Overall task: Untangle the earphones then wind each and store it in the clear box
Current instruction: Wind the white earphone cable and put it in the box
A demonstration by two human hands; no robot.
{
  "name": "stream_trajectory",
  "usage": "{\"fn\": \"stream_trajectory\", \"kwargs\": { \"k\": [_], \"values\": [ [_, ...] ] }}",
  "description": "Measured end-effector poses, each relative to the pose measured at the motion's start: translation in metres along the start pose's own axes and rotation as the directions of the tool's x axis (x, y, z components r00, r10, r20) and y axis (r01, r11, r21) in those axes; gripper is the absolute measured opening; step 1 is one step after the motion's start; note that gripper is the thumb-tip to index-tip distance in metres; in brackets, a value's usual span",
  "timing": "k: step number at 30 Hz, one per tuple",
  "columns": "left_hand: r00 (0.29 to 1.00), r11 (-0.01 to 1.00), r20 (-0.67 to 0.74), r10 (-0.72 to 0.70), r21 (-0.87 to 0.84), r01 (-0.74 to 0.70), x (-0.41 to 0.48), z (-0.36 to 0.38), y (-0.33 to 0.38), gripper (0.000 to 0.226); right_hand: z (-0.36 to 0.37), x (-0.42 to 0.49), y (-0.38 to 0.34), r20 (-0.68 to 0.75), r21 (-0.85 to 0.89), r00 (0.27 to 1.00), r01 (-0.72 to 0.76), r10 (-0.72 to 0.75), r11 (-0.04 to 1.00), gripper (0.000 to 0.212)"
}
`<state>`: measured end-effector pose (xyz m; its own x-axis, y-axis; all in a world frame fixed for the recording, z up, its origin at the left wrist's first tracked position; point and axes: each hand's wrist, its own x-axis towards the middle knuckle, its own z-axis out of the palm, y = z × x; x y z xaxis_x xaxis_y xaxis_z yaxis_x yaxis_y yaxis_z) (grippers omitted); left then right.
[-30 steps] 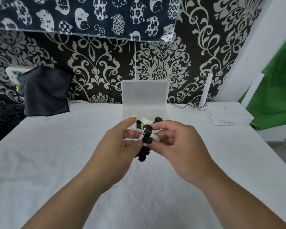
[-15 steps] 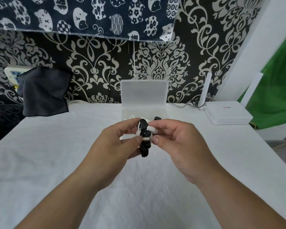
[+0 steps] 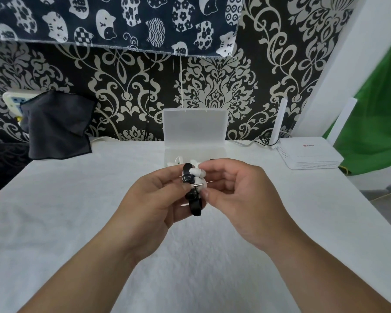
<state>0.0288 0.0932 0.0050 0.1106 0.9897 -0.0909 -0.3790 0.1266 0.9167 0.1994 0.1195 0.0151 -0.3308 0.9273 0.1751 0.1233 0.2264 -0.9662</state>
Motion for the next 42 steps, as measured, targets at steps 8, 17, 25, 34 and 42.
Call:
{"fn": "stream_trajectory", "kwargs": {
  "k": [8, 17, 25, 34, 42],
  "values": [
    [1.0, 0.998, -0.005, -0.012, 0.062, 0.012, -0.001, 0.002, -0.001, 0.035, 0.004, -0.002, 0.001, -0.02, -0.159, 0.999, 0.03, -0.034, 0.987, 0.034],
    [0.999, 0.994, -0.039, -0.014, 0.104, 0.018, -0.004, 0.007, 0.004, 0.028, 0.011, -0.004, 0.004, -0.058, -0.214, 0.998, 0.014, -0.026, 0.977, 0.027],
    [0.994, 0.995, -0.108, -0.034, 0.091, 0.044, -0.003, 0.011, -0.001, 0.02, 0.016, -0.005, 0.008, -0.073, -0.18, 0.997, -0.026, 0.013, 0.983, 0.021],
    [0.989, 0.992, -0.149, -0.006, 0.123, 0.025, -0.001, 0.007, -0.004, 0.025, 0.005, 0.001, 0.006, 0.06, 0.034, 0.993, -0.104, 0.102, 0.994, 0.028],
    [0.987, 0.989, -0.096, -0.125, 0.061, 0.132, 0.002, -0.001, -0.009, 0.027, 0.003, 0.008, 0.016, -0.01, 0.142, 0.941, -0.335, 0.339, 0.932, 0.021]
  ]
}}
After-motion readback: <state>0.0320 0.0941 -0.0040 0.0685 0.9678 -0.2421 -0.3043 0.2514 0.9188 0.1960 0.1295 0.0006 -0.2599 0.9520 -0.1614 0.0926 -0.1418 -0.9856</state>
